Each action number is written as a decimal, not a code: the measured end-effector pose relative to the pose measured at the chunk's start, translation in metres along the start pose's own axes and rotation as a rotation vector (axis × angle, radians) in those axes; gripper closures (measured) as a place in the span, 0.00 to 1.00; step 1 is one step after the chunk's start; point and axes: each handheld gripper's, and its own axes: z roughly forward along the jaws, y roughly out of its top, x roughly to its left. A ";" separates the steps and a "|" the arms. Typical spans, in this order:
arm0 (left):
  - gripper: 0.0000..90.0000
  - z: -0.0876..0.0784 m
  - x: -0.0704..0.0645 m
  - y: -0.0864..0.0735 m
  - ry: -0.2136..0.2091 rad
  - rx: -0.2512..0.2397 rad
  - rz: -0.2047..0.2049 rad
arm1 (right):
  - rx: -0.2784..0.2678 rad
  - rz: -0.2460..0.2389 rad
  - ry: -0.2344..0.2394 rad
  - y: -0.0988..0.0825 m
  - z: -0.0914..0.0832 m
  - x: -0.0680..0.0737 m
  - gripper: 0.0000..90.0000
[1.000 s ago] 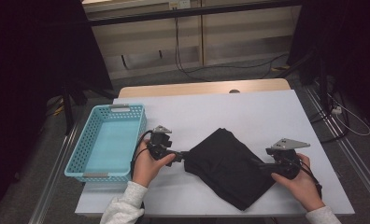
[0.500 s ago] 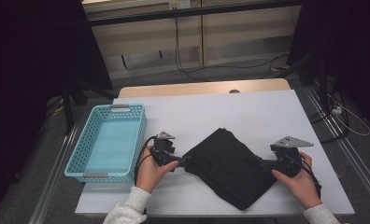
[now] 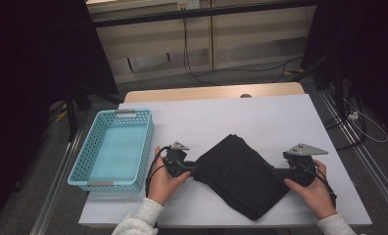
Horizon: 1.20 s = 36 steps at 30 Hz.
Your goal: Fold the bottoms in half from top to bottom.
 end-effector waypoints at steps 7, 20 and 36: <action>0.86 0.001 0.000 0.003 -0.013 0.026 -0.063 | -0.001 0.000 0.002 -0.001 -0.001 0.001 0.23; 0.91 -0.001 0.010 0.013 -0.059 0.050 -0.125 | -0.017 0.001 0.001 -0.004 -0.010 0.000 0.21; 0.91 -0.002 0.034 0.031 -0.047 0.034 -0.118 | -0.033 0.013 -0.030 -0.015 -0.028 -0.002 0.20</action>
